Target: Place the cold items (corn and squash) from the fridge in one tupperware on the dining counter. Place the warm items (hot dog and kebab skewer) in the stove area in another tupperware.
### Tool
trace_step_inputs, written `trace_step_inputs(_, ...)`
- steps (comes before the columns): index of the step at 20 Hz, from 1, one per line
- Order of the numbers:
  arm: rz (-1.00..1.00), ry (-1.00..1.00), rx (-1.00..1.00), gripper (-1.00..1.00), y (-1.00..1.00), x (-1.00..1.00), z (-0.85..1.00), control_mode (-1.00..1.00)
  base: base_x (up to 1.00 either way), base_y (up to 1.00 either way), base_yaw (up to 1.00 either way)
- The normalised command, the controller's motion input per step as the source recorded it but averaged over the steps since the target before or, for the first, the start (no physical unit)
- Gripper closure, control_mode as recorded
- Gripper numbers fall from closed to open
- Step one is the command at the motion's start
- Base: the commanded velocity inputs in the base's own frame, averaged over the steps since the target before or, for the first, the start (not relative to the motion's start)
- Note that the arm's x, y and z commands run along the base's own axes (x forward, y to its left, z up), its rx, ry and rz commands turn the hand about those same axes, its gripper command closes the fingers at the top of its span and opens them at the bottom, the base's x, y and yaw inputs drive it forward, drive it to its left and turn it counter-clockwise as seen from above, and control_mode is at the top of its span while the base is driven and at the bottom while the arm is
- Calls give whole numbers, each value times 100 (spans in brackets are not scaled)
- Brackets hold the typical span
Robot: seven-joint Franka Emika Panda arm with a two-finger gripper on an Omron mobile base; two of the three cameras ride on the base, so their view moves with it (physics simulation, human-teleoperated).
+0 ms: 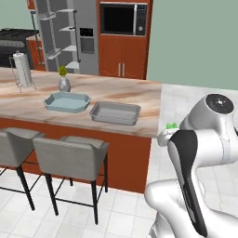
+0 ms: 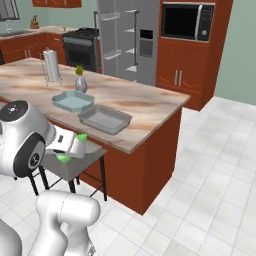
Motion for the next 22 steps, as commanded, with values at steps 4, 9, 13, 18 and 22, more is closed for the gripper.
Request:
trace_step_inputs(4, 0, 0, 0, 100, 0, 0, 0, 100, 35, -4, 8)
trace_step_inputs(9, 0, 0, 0, 100, 0, 0, 0, 100, 31, 1, -5)
trace_step_inputs(13, 0, 0, 0, 100, 0, 0, 0, 100, 58, 16, -7)
trace_step_inputs(18, 0, 0, 0, 100, 0, 0, 0, 100, 56, 25, -7)
trace_step_inputs(22, 0, 0, 0, 100, 0, 0, 0, 100, 40, 27, -6)
